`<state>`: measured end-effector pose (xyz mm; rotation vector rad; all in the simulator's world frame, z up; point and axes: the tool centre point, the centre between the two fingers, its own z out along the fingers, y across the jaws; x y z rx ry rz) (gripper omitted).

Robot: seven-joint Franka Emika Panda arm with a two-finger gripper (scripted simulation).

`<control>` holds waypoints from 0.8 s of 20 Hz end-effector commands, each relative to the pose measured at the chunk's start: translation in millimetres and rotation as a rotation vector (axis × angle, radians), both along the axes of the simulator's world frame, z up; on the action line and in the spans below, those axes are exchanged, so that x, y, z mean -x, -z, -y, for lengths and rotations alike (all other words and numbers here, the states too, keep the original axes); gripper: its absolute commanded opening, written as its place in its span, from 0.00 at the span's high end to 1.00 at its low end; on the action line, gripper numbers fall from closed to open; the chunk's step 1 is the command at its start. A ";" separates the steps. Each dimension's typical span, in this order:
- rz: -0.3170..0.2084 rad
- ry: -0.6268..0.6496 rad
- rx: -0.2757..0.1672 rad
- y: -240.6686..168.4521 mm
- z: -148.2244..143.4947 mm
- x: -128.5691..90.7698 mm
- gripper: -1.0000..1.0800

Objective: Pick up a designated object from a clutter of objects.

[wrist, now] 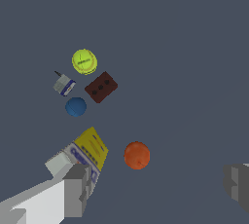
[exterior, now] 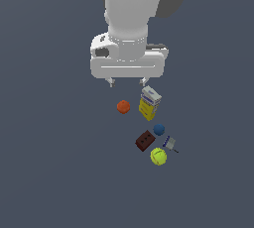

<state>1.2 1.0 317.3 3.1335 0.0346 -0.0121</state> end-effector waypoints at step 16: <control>0.045 -0.061 -0.008 -18.5 -22.4 -8.2 0.04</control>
